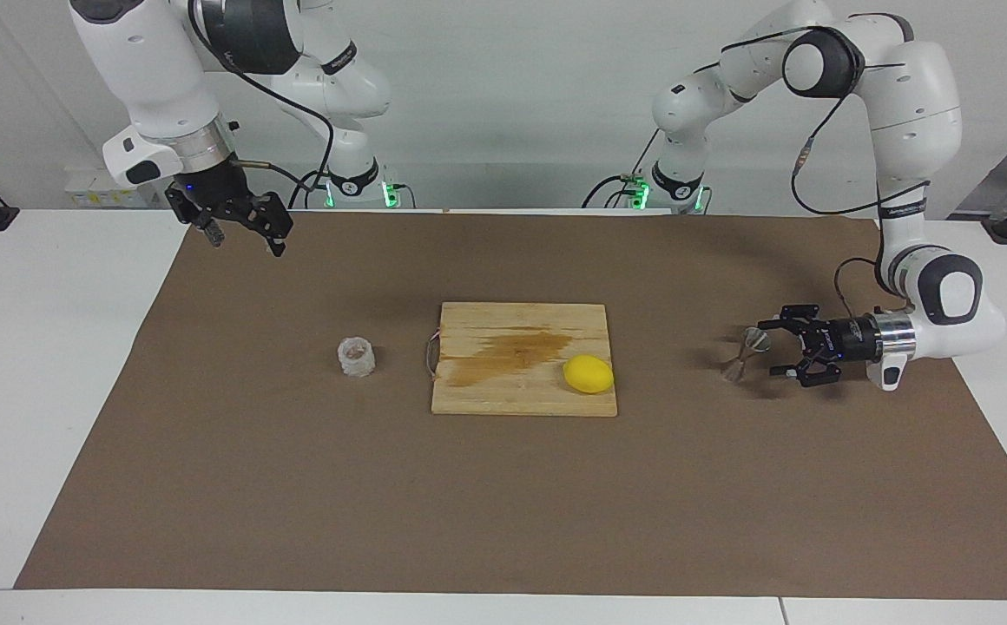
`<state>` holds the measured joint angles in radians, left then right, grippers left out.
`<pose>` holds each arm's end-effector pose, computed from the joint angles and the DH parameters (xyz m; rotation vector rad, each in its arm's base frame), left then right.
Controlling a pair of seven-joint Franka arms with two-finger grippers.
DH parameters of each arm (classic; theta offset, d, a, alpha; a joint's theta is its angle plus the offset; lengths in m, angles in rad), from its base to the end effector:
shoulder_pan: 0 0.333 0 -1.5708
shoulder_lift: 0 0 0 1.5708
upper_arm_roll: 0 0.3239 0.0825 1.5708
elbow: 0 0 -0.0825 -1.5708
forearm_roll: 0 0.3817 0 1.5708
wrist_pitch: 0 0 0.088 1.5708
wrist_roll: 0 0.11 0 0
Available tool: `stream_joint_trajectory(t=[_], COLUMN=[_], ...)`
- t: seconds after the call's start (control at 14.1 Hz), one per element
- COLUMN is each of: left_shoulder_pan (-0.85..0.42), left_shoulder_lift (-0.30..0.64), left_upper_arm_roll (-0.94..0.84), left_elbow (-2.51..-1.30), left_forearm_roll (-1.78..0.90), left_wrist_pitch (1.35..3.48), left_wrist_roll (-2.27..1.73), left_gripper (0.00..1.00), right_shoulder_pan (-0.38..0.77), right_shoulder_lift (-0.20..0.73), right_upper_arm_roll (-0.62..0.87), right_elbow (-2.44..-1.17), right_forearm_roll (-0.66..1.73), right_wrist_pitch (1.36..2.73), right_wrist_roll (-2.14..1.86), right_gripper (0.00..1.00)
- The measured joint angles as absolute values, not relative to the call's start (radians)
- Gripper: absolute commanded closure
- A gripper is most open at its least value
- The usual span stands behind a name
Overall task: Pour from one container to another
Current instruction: 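Open the left gripper and reach it toward the steel cup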
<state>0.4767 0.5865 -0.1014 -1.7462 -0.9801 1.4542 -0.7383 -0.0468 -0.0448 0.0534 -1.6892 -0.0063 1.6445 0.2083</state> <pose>0.5841 0.1296 0.2607 1.4946 1.3625 -1.1487 0.5427 0.0036 0.6045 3.1171 -0.3148 0.0015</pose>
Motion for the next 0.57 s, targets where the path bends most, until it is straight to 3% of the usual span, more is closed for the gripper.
stream_joint_trajectory(t=[0.57], left_shoulder_pan=[0.477], left_shoulder_lift=[0.588], left_upper_arm_roll=[-0.108], left_elbow=[-1.777], left_forearm_roll=[-1.038], left_wrist_pitch=[1.454], left_wrist_roll=[-0.738], left_gripper=[0.0], right_shoulder_pan=[-0.047], right_shoulder_lift=[-0.045], right_upper_arm_roll=[0.053], right_elbow=[-1.689], right_forearm_roll=[-0.006], right_wrist_pitch=[1.645], right_wrist_roll=[0.208], right_gripper=[0.0])
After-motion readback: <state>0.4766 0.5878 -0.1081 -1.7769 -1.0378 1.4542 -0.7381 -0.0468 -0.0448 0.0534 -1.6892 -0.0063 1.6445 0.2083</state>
